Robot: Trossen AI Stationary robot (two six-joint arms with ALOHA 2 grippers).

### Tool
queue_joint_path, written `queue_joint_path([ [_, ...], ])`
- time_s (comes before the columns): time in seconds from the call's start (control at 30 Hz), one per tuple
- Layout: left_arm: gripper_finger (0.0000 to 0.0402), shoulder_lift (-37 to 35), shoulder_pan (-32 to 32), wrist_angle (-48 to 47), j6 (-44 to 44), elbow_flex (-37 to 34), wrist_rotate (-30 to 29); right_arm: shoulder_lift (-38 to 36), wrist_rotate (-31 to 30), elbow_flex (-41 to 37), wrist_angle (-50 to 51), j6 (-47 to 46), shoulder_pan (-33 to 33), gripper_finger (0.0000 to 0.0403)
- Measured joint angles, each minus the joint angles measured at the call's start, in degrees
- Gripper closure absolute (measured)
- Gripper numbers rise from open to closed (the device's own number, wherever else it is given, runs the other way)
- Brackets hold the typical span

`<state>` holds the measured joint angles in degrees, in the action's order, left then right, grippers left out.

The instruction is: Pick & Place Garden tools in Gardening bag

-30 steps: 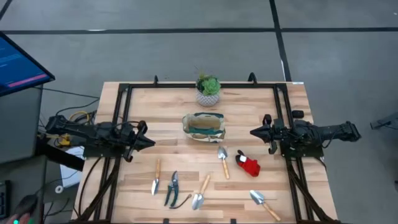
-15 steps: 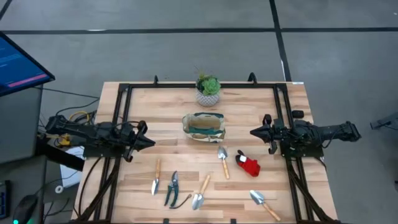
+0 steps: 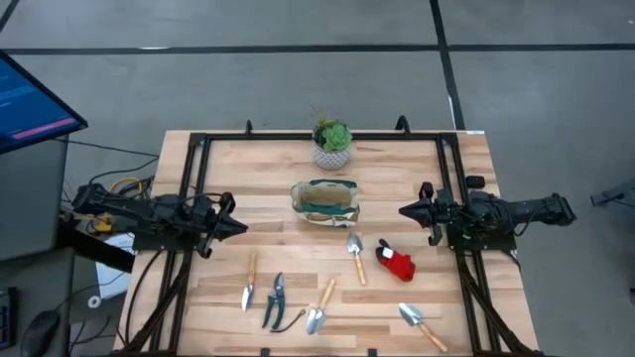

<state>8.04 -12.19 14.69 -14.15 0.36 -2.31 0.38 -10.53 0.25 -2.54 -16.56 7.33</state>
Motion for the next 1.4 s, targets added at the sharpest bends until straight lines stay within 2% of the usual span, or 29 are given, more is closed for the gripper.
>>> queue_joint_path([
  [1.23, 0.04, 0.0, 0.0, 0.0, 0.0, 0.0, 0.0, 0.0, 0.0, 0.0, 0.0, 0.0, 0.0, 0.0386],
  [1.4, 0.04, 0.0, 0.0, 2.8, 0.0, 0.0, -1.8, 0.0, 0.0, 0.0, 0.0, -0.1, 0.0, 0.0386],
])
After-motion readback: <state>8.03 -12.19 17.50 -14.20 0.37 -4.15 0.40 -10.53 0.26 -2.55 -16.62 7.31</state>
